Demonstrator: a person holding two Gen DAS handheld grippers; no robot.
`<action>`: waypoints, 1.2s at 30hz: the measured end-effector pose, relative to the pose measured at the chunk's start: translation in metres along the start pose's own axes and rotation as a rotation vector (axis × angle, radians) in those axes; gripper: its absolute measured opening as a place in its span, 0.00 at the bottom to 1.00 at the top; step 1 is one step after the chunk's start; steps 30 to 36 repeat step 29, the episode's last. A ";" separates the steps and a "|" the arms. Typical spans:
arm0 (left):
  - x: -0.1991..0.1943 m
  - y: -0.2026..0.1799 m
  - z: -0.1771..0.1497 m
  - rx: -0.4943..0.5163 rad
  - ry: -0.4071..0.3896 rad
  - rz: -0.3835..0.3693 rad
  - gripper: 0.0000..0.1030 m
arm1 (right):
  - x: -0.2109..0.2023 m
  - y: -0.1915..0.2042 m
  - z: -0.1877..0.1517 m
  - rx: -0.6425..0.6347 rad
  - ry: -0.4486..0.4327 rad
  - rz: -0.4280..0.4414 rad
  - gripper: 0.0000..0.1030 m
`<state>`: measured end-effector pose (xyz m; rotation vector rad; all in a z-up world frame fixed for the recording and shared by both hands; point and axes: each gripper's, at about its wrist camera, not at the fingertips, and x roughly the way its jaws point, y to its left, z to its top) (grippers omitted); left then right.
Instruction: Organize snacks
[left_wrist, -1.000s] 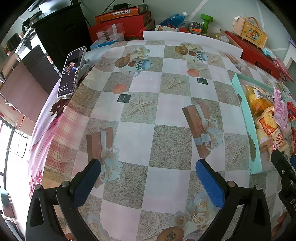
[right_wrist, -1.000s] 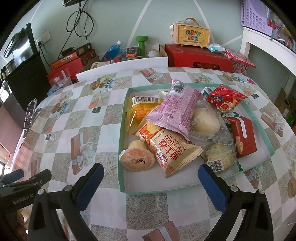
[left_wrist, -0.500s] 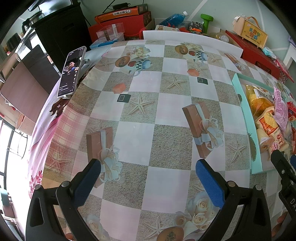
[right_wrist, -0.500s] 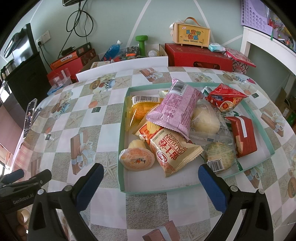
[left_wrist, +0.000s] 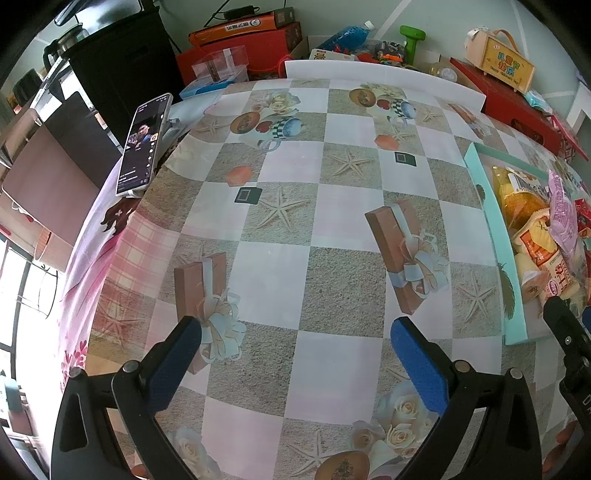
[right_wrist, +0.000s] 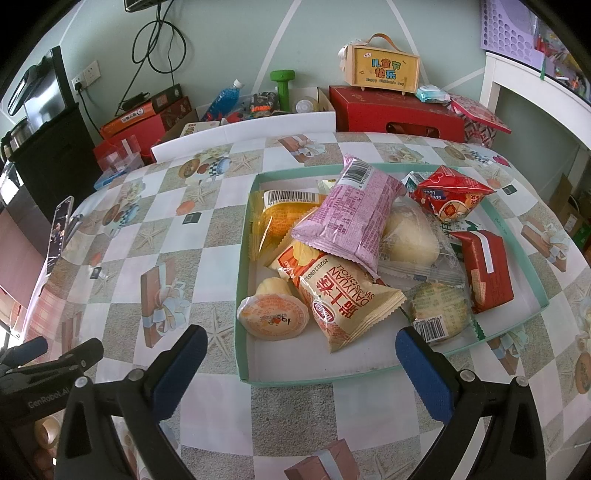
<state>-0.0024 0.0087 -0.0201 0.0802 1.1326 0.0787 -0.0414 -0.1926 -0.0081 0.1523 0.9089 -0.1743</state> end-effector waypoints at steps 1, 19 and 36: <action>0.000 0.000 0.001 0.000 0.000 0.000 0.99 | 0.000 0.000 0.000 0.000 0.000 0.000 1.00; -0.002 -0.001 0.001 0.014 -0.012 0.007 0.99 | 0.001 -0.001 -0.001 -0.001 0.001 0.001 1.00; -0.002 -0.001 0.001 0.012 -0.006 0.007 0.99 | 0.001 -0.001 -0.001 -0.001 0.001 0.002 1.00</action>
